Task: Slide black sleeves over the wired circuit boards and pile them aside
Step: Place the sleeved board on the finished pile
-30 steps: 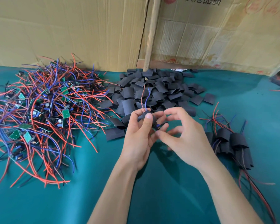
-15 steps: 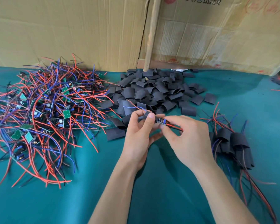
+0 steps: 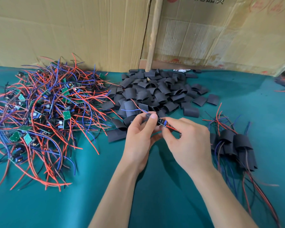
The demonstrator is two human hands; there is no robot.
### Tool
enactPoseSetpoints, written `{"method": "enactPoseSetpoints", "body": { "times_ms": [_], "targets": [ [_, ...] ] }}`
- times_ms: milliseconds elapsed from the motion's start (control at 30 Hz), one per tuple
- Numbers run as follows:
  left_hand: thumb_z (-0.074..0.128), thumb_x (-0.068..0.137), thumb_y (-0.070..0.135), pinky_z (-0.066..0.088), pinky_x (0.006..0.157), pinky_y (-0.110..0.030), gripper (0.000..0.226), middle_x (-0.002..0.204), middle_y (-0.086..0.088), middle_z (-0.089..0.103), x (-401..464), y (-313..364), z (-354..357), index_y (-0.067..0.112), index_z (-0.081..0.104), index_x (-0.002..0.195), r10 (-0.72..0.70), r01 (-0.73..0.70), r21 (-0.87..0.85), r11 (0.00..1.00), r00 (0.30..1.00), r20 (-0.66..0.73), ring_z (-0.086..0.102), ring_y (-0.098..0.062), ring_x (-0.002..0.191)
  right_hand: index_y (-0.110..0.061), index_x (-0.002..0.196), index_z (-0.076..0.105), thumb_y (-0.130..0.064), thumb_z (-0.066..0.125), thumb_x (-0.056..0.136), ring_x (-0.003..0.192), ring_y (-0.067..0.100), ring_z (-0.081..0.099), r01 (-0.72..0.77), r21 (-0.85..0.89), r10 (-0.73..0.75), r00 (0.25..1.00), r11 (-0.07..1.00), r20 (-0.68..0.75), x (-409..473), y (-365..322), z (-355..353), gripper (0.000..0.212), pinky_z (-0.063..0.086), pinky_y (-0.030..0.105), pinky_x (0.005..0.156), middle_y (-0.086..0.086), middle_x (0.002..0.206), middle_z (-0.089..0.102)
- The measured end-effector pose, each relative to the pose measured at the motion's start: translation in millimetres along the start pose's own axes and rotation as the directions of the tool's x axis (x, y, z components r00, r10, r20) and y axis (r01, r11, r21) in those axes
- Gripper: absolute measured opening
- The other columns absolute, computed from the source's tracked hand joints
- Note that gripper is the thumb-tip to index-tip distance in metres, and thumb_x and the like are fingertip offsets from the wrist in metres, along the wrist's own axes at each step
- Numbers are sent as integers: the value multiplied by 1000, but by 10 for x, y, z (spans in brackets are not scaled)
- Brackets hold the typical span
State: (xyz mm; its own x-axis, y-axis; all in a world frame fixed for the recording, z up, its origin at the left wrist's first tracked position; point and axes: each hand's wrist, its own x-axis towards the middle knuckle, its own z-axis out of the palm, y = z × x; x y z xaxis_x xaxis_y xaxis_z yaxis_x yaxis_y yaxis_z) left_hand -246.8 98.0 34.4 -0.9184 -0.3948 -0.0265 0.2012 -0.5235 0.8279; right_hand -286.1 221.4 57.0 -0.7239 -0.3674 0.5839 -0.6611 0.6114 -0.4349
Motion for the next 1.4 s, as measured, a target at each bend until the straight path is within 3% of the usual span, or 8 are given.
{"method": "enactPoseSetpoints", "body": {
  "times_ms": [233,367,600,767,967,1133,1267,1400],
  "targets": [
    [59,102,22,56,95,-48,16,70,-11,64,3,-28,5,8,55,105,10,-12,-47,999,999,-35,72,-26,103,-17,85,79,-27,77,87,54,16,35,63,64,-65,998,996,27,9,-3,3,11,37,33,50,-8,60,45],
    [61,100,23,60,84,-36,15,77,-3,63,8,-35,-20,9,61,107,-4,4,-17,1000,1000,15,65,-28,90,-14,108,81,-19,80,87,55,20,44,20,55,-19,1000,998,-13,3,26,16,22,49,38,54,1,73,68],
    [59,101,23,60,88,-36,29,83,-2,69,3,-14,-42,1,63,119,-17,16,10,1000,999,45,65,-24,88,-17,129,72,-28,69,96,63,12,46,73,146,-95,983,987,157,47,25,-32,34,46,35,62,-8,75,58],
    [57,103,19,58,85,-32,22,85,2,69,-14,-20,-38,10,67,121,-16,11,50,999,995,95,65,-19,82,-20,129,72,-26,71,93,70,-2,61,-21,249,-34,976,968,217,73,103,-136,37,45,11,68,-22,79,70],
    [57,103,14,57,91,-35,23,101,-9,75,-41,1,-20,7,66,123,-9,-5,76,997,983,184,71,-25,98,-27,136,66,-22,72,95,59,13,46,19,164,-57,972,986,227,74,64,-163,42,48,32,67,-15,66,66],
    [61,97,20,57,88,-34,27,110,-24,71,-36,3,-23,6,68,119,-19,12,49,999,987,160,68,-29,99,-34,130,60,-24,59,93,60,13,57,-33,307,-57,959,951,279,67,27,-179,38,47,27,63,-15,73,69],
    [64,93,20,55,100,-47,33,113,-23,69,-37,9,-30,7,67,123,-20,5,85,996,986,168,65,-28,98,-30,126,69,-16,69,93,61,16,60,-69,282,-5,967,957,254,88,104,-199,36,48,21,63,-14,72,70],
    [61,96,21,49,106,-56,37,126,-32,61,-39,28,-38,11,63,132,-37,2,148,989,972,230,64,-30,107,-41,129,65,-12,71,93,62,16,69,-145,335,31,946,931,321,99,89,-246,47,60,32,63,-10,72,71]
  ]
}}
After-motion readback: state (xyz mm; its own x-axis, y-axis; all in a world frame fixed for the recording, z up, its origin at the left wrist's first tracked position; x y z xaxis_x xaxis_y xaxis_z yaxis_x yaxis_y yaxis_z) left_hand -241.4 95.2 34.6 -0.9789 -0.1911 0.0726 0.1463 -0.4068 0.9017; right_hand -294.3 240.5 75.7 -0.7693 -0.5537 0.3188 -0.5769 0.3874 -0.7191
